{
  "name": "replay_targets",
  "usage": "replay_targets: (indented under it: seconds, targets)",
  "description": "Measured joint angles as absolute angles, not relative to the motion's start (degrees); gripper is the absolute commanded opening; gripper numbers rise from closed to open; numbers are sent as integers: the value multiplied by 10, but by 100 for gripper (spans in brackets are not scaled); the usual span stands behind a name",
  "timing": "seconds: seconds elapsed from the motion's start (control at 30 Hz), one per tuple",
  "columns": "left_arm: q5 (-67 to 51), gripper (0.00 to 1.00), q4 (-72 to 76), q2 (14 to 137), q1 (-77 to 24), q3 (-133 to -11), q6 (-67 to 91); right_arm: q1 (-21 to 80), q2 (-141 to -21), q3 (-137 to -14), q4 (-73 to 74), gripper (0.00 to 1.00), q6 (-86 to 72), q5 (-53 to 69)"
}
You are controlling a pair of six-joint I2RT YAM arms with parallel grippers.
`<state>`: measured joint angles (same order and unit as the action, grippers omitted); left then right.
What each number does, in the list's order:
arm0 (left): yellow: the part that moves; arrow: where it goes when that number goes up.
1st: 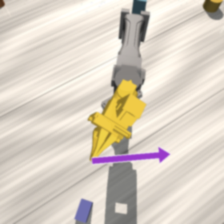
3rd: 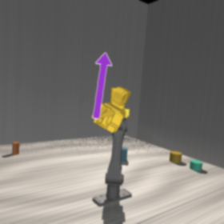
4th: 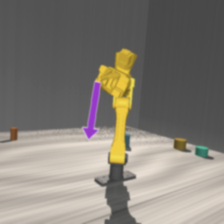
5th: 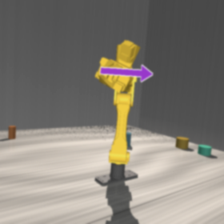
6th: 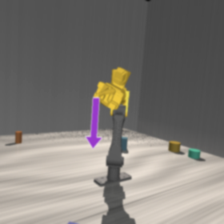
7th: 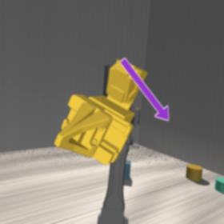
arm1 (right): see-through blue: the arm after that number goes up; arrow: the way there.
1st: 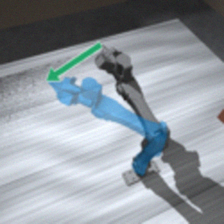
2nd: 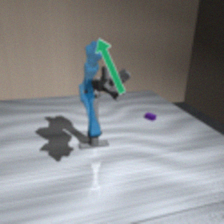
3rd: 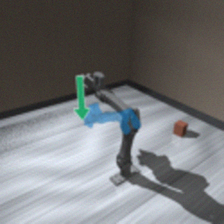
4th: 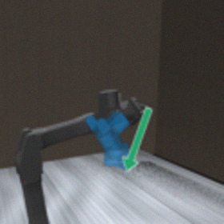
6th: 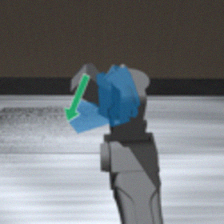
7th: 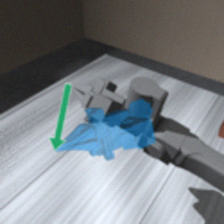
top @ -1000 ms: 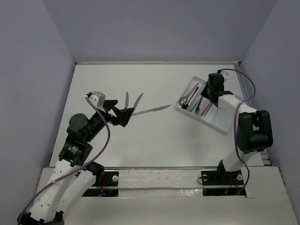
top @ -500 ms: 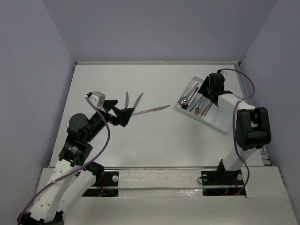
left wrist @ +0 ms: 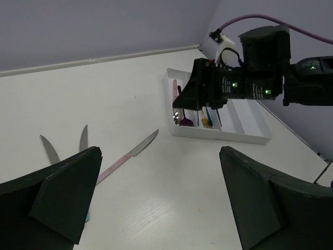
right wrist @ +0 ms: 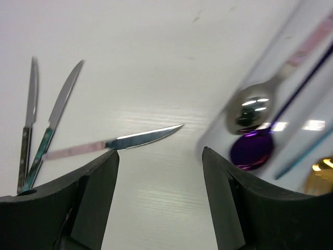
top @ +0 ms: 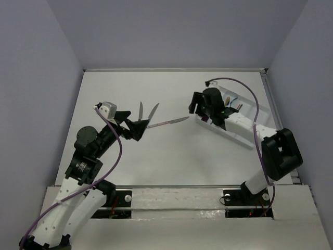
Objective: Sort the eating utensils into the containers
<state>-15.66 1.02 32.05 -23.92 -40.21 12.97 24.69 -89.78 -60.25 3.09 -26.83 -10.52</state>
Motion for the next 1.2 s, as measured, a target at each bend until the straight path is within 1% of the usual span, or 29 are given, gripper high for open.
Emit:
replay_targets:
  seconds: [0.07, 0.13, 0.17, 0.2, 0.37, 0.53, 0.73, 0.83, 1.07, 1.17, 1.2]
  targets:
    - [-157, 99, 10, 320, -239, -402, 130, 312, -919, -614, 30, 71, -268, -107]
    - [-157, 99, 10, 317, -239, -402, 130, 352, -956, -638, 33, 44, -267, -105]
    - [-157, 99, 10, 316, -239, -402, 130, 367, -977, -653, 39, 26, -262, -105]
    - [-157, 99, 10, 315, -239, -402, 130, 382, -1004, -674, 44, 0, -256, -105]
    - [-157, 99, 10, 310, -239, -402, 130, 415, -1092, -758, 67, 0, -234, -84]
    - [-157, 99, 10, 308, -239, -402, 130, 421, -1197, -886, 88, 0, -220, -51]
    - [-157, 99, 10, 308, -239, -402, 130, 432, -1266, -952, 116, 0, -218, -32]
    - [-157, 99, 10, 308, -239, -402, 130, 445, -1287, -962, 120, 0, -218, -24]
    - [-157, 99, 10, 308, -239, -402, 130, 477, -1290, -960, 122, 0, -218, -15]
    - [-157, 99, 10, 308, -239, -402, 130, 484, -1278, -933, 102, 0, -220, -13]
    - [-157, 99, 10, 308, -239, -402, 130, 485, -1259, -898, 87, 0, -222, -12]
